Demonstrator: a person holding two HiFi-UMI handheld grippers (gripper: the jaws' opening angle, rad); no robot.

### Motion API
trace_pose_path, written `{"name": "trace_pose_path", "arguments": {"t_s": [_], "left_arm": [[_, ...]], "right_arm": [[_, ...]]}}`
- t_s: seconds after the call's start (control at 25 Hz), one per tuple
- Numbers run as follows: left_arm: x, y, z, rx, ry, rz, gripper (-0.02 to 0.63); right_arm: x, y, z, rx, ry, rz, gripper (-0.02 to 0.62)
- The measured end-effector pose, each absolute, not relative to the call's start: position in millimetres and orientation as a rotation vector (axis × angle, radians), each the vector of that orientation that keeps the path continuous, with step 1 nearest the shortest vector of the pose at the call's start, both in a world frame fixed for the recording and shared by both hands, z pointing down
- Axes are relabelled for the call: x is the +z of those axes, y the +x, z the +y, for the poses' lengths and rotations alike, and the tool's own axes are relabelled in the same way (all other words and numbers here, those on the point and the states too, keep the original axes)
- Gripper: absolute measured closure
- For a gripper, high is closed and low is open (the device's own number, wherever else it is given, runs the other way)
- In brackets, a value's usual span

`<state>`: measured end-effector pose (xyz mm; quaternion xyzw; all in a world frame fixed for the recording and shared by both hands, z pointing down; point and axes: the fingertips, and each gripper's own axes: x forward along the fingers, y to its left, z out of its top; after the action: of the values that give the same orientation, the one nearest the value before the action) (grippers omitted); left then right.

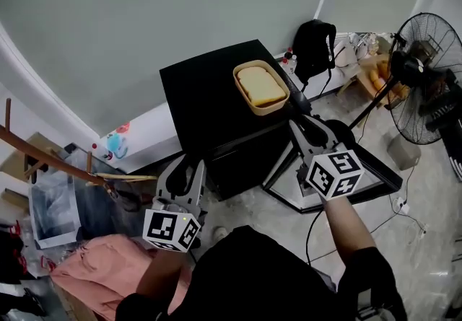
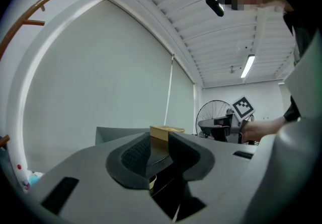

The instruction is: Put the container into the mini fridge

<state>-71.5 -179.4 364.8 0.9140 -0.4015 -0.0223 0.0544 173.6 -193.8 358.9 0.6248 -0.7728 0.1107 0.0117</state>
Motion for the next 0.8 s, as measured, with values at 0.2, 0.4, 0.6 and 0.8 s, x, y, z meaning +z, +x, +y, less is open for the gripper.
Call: {"name": "trace_pose_path", "arguments": {"t_s": [0.2,0.4,0.6,0.8], "left_arm": [[352,-30,-191,-0.053,2.809,-1.071,0.483],[347,-8,-202,-0.058,2.805,-1.032,0.483],[357,-11,-202,-0.022,2.82,-1.029,0.483],[358,-12,-206,-0.044,2.817,-1.001,0.483]], "right_arm": [[355,182,-233,0.37,1.954,-2.309,0.483],[384,195,-252,0.736,2.077,-2.259,0.483],[387,205,-266,0.846,2.192,-2.218,0.431],[386,216,-280,0.836,2.282,-2.118,0.436]]}}
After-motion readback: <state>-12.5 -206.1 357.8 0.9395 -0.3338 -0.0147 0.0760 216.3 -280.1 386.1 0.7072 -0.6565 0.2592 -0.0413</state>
